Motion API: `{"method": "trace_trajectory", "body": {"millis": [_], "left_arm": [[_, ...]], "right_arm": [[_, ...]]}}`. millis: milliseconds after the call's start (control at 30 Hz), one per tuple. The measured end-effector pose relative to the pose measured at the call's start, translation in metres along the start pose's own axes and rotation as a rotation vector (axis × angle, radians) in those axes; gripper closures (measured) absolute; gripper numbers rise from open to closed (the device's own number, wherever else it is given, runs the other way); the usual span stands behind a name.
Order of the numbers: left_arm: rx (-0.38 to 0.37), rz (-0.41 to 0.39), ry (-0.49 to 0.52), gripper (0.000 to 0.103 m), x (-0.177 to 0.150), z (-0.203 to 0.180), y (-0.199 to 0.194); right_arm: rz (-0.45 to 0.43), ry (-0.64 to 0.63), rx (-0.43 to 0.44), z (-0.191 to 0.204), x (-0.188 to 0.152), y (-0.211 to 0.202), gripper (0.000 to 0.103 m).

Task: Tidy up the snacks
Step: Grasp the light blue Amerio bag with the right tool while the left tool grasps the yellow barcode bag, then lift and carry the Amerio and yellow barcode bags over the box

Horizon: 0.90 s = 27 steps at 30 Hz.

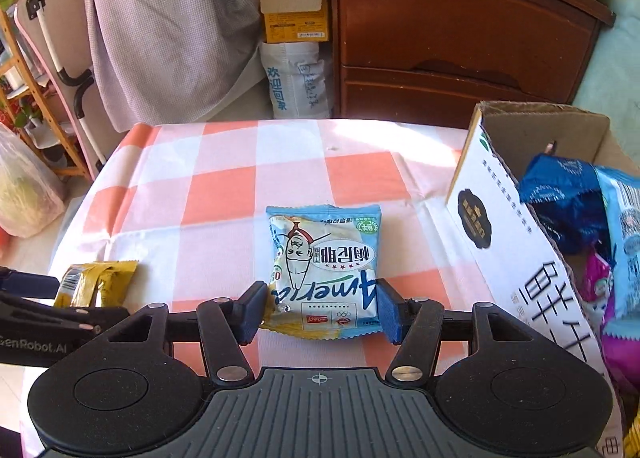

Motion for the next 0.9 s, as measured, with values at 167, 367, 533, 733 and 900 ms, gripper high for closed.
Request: {"method": "trace_trajectory", "body": {"millis": [167, 367, 533, 733, 900], "left_arm": [[-0.021, -0.032, 0.006, 0.032, -0.002, -0.006, -0.005], [-0.034, -0.059, 0.044, 0.057, -0.003, -0.013, -0.011], [-0.052, -0.06, 0.04, 0.058, -0.003, -0.013, -0.014], [-0.054, -0.078, 0.061, 0.058, -0.001, -0.02, -0.017], [-0.055, -0.095, 0.081, 0.058, -0.001, -0.026, -0.02]], "right_arm": [[0.027, 0.094, 0.003, -0.004, -0.022, -0.02, 0.046], [0.025, 0.206, -0.01, -0.003, -0.04, -0.043, 0.046], [-0.008, 0.192, -0.038, -0.001, -0.044, -0.056, 0.046], [-0.048, 0.188, -0.039, -0.007, -0.037, -0.063, 0.046], [-0.049, 0.175, -0.041, -0.007, -0.036, -0.063, 0.046]]}}
Point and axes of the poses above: each gripper's, at about its wrist camera, not at the fingertips, and y roughly the way its jaws point, z to its left, x to its top, the point moved 4 cm from there along y, roughly the way its jaws point
